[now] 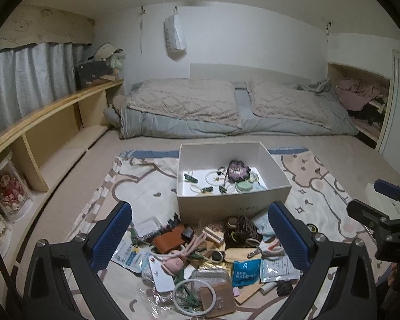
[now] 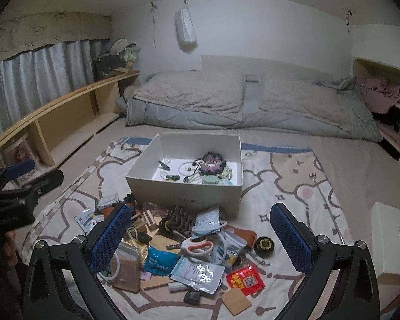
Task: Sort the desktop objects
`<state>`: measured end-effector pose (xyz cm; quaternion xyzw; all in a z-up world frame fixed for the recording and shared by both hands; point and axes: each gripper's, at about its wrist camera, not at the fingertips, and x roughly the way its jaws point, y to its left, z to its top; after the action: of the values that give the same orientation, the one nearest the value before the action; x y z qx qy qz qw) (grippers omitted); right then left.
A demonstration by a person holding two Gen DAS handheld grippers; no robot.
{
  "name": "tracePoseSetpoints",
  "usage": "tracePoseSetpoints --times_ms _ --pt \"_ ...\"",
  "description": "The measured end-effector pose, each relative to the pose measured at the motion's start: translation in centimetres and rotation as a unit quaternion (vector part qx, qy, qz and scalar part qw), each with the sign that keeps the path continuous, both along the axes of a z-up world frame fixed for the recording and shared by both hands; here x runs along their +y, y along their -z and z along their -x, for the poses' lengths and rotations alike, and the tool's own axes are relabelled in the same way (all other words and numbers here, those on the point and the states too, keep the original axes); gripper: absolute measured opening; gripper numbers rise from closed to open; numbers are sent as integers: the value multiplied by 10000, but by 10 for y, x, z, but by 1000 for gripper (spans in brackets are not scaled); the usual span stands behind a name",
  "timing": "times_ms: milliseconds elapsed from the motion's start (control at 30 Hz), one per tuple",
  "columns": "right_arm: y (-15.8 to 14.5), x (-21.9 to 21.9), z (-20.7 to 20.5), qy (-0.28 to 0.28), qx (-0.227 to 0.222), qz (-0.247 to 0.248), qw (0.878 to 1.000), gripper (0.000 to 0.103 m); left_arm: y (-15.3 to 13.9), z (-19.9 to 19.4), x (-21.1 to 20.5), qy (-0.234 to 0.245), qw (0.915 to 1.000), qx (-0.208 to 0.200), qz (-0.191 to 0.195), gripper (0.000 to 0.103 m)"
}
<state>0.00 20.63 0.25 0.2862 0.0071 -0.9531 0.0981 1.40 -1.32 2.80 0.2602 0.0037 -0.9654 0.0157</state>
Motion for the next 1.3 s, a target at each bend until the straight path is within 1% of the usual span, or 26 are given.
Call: tracePoseSetpoints --times_ms 133,267,500,667,767,867,933,1033,1133,1200,1300 --pt "-5 5 -3 -77 27 128 9999 103 -7 -5 -10 -171 9997 144 7 103" --pt "-12 13 -6 -39 122 72 9999 103 -13 -9 -22 -287 9993 236 -33 103" --pt "-24 39 -7 92 406 33 9991 103 -27 -17 -41 -461 9975 543 -38 103" --pt "-27 60 -4 128 648 105 9978 103 -33 -21 -55 -429 9965 699 -166 103" --pt "-27 72 -1 156 809 92 9966 103 -37 -21 -65 -499 9949 865 -100 103" --pt "-22 86 4 144 960 63 9953 103 -39 -20 -81 -645 9923 1056 -31 103" --pt "-18 92 5 191 1033 85 9944 103 -37 -19 -93 -693 9912 1127 -98 103" --pt "-8 103 7 202 1195 105 9926 103 -30 -16 -111 -756 9902 1157 -222 103" --pt "6 109 9 234 1307 -118 9911 103 -17 -11 -124 -842 9899 1131 -140 103" --pt "17 113 10 205 1292 -174 9913 103 -7 -9 -128 -830 9904 1101 -47 103" --pt "38 115 13 39 1071 -188 9941 103 12 -7 -133 -730 9915 1073 84 103"
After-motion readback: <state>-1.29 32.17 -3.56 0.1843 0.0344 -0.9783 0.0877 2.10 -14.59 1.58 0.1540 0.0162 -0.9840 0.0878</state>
